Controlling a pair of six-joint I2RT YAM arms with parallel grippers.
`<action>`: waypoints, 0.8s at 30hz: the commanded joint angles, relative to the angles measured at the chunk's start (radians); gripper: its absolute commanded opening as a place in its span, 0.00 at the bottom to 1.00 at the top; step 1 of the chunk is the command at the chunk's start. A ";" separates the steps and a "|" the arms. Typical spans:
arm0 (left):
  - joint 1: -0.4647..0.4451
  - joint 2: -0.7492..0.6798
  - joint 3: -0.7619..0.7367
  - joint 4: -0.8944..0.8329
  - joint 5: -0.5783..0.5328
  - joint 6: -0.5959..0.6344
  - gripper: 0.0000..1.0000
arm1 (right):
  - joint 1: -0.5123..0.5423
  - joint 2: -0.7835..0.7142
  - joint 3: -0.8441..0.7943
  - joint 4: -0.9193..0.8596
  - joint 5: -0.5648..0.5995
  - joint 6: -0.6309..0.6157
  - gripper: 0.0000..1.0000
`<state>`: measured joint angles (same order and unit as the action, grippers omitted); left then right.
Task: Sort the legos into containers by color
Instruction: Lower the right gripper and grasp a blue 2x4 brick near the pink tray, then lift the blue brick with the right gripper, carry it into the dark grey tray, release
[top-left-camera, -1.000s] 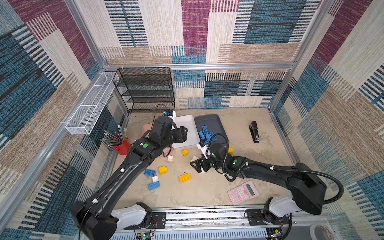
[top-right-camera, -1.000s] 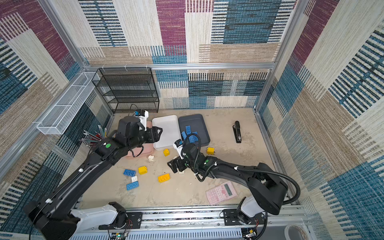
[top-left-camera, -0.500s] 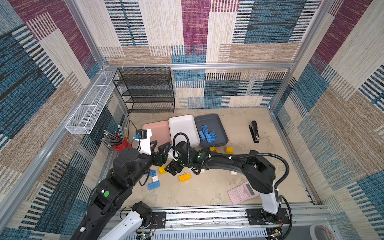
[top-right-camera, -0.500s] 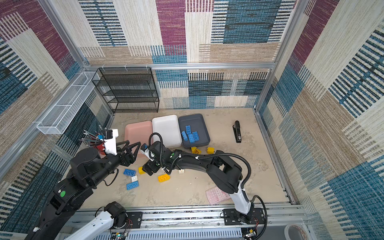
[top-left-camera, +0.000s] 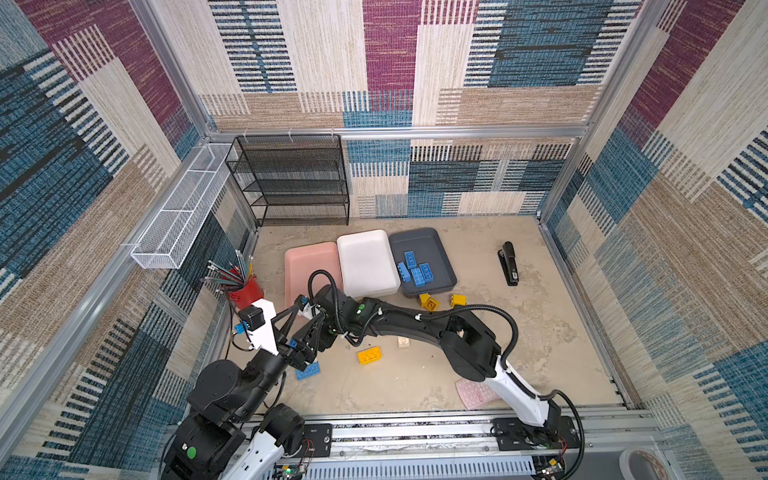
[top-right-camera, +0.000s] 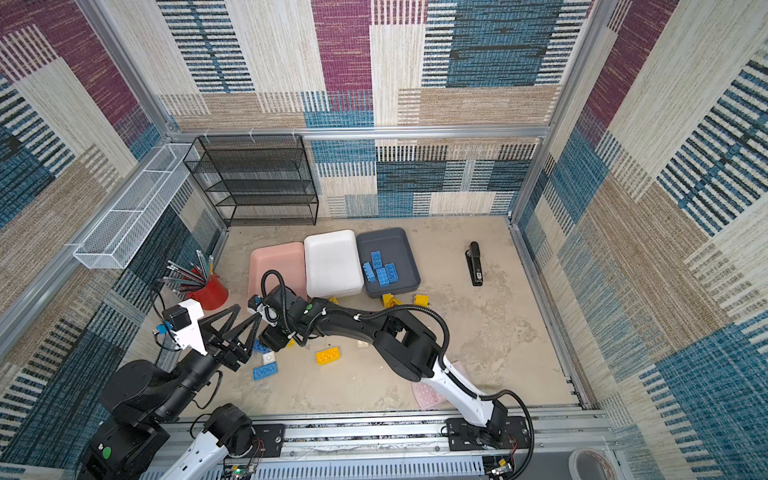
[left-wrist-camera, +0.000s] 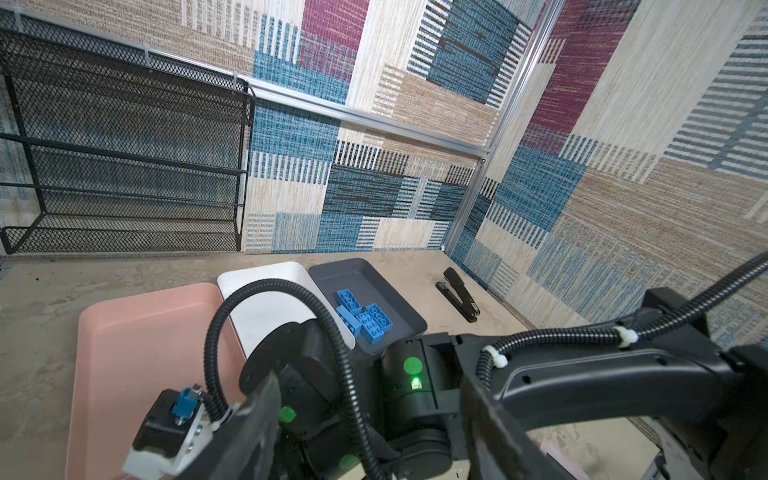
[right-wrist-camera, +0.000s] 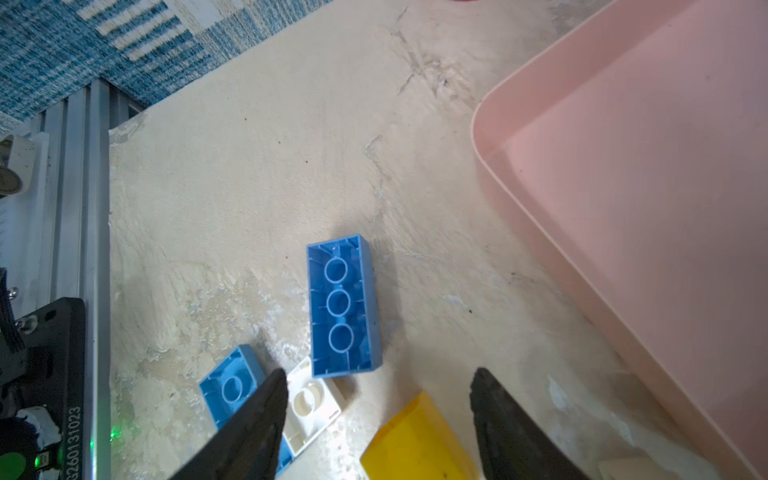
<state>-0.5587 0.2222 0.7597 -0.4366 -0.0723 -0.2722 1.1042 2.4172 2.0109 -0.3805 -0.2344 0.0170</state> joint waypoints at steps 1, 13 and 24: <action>0.000 0.002 -0.003 0.050 0.003 0.034 0.69 | 0.010 0.052 0.080 -0.058 0.005 -0.026 0.68; 0.002 0.008 -0.004 0.052 0.007 0.033 0.69 | 0.048 0.186 0.266 -0.147 0.019 -0.055 0.60; 0.003 0.010 -0.007 0.051 0.006 0.028 0.69 | 0.059 0.210 0.277 -0.179 0.121 -0.065 0.38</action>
<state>-0.5564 0.2298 0.7559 -0.4225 -0.0719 -0.2584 1.1580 2.6186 2.2780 -0.5426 -0.1635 -0.0387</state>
